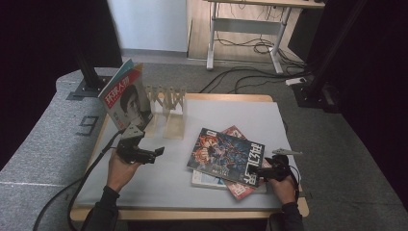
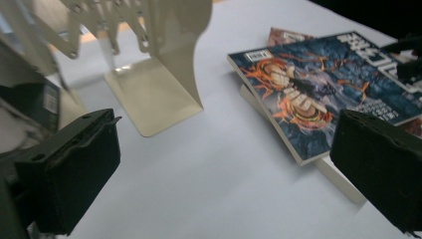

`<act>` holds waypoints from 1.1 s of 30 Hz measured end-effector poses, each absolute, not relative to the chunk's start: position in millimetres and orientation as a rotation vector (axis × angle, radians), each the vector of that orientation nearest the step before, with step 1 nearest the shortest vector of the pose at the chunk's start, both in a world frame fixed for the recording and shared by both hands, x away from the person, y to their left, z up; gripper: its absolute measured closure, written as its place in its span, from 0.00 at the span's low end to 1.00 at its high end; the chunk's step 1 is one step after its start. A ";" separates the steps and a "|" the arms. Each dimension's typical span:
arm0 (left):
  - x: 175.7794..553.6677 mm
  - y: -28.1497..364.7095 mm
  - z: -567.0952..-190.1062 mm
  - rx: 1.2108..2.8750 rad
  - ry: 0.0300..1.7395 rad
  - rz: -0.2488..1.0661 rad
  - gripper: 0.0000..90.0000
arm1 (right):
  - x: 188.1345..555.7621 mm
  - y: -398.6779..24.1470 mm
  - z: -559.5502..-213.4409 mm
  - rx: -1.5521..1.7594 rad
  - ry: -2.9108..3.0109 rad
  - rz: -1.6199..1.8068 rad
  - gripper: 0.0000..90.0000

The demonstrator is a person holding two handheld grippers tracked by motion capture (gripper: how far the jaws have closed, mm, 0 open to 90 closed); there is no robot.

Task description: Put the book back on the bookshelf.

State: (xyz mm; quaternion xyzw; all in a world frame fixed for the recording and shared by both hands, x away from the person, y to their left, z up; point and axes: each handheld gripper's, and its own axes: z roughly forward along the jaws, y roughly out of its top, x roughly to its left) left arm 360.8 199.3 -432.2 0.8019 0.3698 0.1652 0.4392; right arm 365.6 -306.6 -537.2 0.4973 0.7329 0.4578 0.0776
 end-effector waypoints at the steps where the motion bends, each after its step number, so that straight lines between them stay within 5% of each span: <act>1: 362.4 195.9 -436.2 2.008 0.914 0.403 0.00 | 365.5 -306.6 -537.2 1.490 2.195 1.371 0.00; 19: 380.0 157.1 -514.4 2.199 0.919 0.332 0.00 | 365.5 -306.5 -537.2 1.489 2.195 1.370 0.00; 33: 382.2 148.0 -529.4 2.260 0.955 0.355 0.00 | 365.6 -306.5 -537.1 1.489 2.196 1.370 0.00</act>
